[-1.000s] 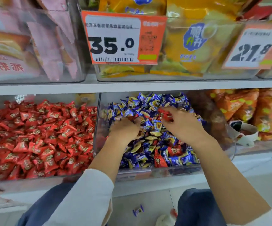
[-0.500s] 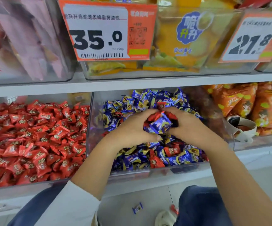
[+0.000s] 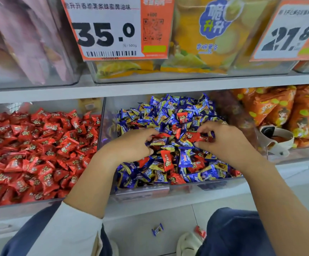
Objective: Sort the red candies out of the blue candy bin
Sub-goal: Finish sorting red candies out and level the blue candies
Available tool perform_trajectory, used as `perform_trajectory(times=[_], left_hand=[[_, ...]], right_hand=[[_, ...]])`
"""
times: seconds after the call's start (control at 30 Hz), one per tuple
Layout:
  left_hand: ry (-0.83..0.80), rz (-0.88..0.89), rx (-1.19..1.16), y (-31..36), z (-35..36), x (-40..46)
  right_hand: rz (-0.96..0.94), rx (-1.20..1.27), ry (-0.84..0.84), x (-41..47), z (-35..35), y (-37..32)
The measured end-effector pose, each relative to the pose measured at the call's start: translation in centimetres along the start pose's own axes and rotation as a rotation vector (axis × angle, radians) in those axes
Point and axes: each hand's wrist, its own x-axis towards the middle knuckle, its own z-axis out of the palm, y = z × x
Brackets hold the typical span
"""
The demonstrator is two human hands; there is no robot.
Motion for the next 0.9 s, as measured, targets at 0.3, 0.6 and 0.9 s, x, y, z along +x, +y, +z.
perform_trajectory(times=[0.3,0.6,0.9], left_hand=[[0.446,0.054,0.081,1.0,2.7,1.4],[0.419,0.055,0.078,1.6,3.0,2.0],[0.659,-0.061,-0.038,1.4,-0.8,0.5]], right_hand=[[0.077,0.073,0.207,-0.1,-1.2,-0.8],[0.045,0.114,0.059,1.0,0.9,-1.8],[0.026,-0.011,0.066,1.6,2.1,-1.0]])
